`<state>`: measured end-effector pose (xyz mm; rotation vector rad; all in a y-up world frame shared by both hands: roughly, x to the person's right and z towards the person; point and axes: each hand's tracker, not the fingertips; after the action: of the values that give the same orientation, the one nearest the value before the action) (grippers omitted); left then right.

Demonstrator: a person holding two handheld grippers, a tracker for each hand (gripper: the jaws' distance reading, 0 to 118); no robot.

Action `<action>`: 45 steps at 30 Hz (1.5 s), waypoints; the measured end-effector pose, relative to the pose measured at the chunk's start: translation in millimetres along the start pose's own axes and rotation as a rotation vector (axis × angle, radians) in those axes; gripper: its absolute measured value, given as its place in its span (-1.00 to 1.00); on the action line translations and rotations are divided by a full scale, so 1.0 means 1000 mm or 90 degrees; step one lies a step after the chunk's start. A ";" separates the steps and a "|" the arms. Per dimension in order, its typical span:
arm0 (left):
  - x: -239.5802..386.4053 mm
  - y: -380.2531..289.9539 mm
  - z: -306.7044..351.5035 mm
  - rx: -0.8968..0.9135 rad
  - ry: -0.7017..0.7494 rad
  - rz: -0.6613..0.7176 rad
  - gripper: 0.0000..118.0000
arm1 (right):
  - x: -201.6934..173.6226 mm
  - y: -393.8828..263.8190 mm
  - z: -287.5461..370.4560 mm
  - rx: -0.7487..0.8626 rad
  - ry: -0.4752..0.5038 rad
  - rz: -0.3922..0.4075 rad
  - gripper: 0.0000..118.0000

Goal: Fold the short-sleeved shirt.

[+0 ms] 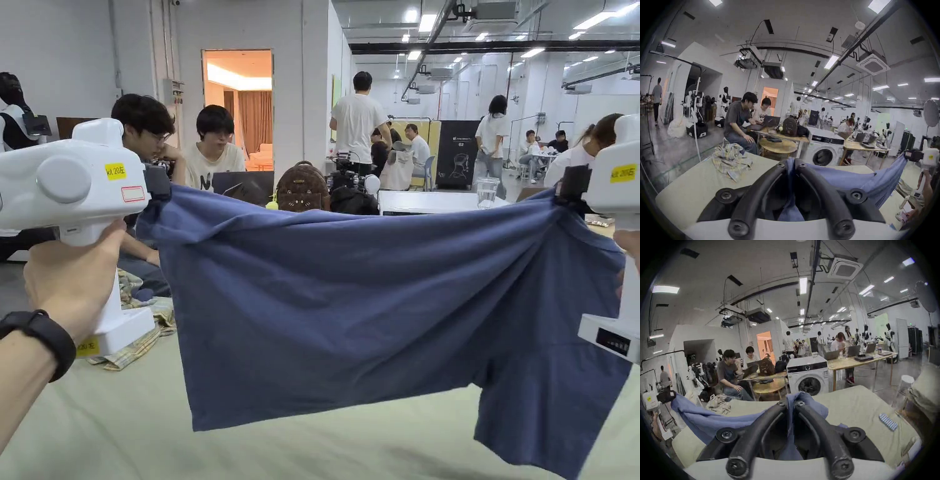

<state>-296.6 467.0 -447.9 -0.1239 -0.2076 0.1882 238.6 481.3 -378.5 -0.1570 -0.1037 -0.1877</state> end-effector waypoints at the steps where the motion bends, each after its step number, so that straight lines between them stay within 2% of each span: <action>1: 0.001 -0.001 -0.007 -0.009 0.009 0.000 -0.98 | 0.000 0.001 -0.011 -0.001 -0.003 -0.002 -0.97; 4: -0.002 -0.012 -0.025 -0.024 0.011 -0.007 -0.98 | 0.001 -0.007 -0.028 0.000 -0.001 -0.012 -0.97; 9: -0.006 -0.043 -0.045 -0.049 0.023 -0.001 -0.98 | 0.002 -0.037 -0.055 -0.033 -0.008 0.002 -0.97; 13: -0.009 -0.092 -0.052 -0.088 0.018 -0.007 -0.98 | 0.008 -0.085 -0.068 -0.090 -0.005 -0.012 -0.97; 16: -0.019 -0.135 -0.039 -0.120 -0.005 0.036 -0.98 | 0.016 -0.125 -0.064 -0.119 -0.008 0.001 -0.97; 21: -0.031 -0.200 0.021 -0.160 -0.046 0.071 -0.98 | 0.041 -0.194 -0.008 -0.160 0.010 -0.029 -0.97; 25: -0.039 -0.255 0.094 -0.222 -0.097 0.113 -0.98 | 0.056 -0.260 0.073 -0.185 0.003 -0.036 -0.97; 28: -0.045 -0.293 0.152 -0.242 -0.088 0.104 -0.98 | 0.068 -0.308 0.129 -0.208 -0.020 -0.034 -0.97; 31: -0.059 -0.324 0.199 -0.260 -0.080 0.149 -0.98 | 0.083 -0.345 0.181 -0.220 -0.049 -0.118 -0.97; 32: -0.063 -0.332 0.213 -0.276 -0.063 0.169 -0.98 | 0.087 -0.357 0.199 -0.230 -0.055 -0.160 -0.97; 34: -0.066 -0.344 0.232 -0.287 -0.063 0.156 -0.98 | 0.094 -0.378 0.223 -0.229 -0.069 -0.210 -0.97; 37: -0.068 -0.359 0.248 -0.317 -0.055 0.155 -0.98 | 0.093 -0.399 0.244 -0.256 -0.079 -0.201 -0.97; 39: -0.065 -0.367 0.251 -0.337 -0.054 0.136 -0.98 | 0.090 -0.410 0.245 -0.279 -0.089 -0.170 -0.96; 40: -0.064 -0.372 0.251 -0.340 -0.056 0.133 -0.98 | 0.087 -0.415 0.247 -0.274 -0.090 -0.167 -0.83; 41: -0.064 -0.375 0.249 -0.367 -0.051 0.132 -0.91 | 0.086 -0.418 0.247 -0.281 -0.100 -0.151 -0.54; 42: -0.065 -0.377 0.248 -0.386 -0.036 0.143 -0.67 | 0.085 -0.419 0.247 -0.297 -0.119 -0.122 -0.17; 43: -0.067 -0.379 0.249 -0.383 -0.036 0.148 -0.12 | 0.085 -0.421 0.249 -0.294 -0.128 -0.101 0.07; 44: -0.066 -0.378 0.250 -0.375 -0.036 0.140 0.16 | 0.086 -0.421 0.254 -0.281 -0.127 -0.090 0.05; 45: -0.065 -0.376 0.251 -0.370 -0.003 0.095 0.12 | 0.086 -0.417 0.258 -0.262 -0.118 -0.076 0.05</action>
<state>-348.6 113.5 -163.5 -0.7185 -0.2541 0.2731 219.3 104.0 -54.1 -0.5791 -0.2584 -0.3123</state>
